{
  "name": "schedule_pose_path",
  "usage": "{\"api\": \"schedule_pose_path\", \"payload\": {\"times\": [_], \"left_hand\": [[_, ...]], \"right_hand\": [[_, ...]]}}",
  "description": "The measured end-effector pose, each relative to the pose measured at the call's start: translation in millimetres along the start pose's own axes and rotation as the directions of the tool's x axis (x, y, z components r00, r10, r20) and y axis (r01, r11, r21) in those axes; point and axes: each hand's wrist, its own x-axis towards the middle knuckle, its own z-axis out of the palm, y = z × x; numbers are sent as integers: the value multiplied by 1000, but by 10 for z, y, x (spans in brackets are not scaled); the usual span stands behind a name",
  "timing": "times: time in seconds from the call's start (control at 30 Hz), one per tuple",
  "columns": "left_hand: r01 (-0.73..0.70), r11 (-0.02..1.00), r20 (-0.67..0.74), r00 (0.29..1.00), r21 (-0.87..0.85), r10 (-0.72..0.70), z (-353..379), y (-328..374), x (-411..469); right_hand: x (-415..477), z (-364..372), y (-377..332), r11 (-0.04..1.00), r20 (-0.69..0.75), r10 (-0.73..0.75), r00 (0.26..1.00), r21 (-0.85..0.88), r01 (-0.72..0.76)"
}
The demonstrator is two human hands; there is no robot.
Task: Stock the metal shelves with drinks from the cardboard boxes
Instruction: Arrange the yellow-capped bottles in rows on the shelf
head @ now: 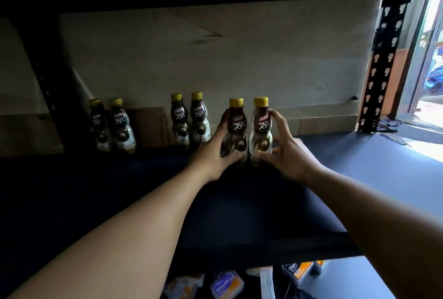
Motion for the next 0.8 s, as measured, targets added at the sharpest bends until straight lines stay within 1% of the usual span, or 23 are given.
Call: {"api": "schedule_pose_path", "payload": {"times": [0.2,0.4,0.63,0.73,0.8], "left_hand": [[3,999,-5,1000,53,-3,240,-57,458],[-8,1000,-8,1000,25,8,365,-113,780],[-20,996,-15,1000,-87,19,469,-194,1063],[-46,985,-22,999,-169,43,521,-200,1131],[-62,979,-33,998,-192,57,550,-207,1151]], "right_hand": [[395,-70,356,999,-16,16,1000,-50,-17],[658,-69,564,998,-43,38,998,-45,-40],[855,-59,708,998,-42,56,998,-38,-57],[885,-41,750,997,-47,78,996,20,-77],[887,-17,776,995,-68,93,993,44,-91]]}}
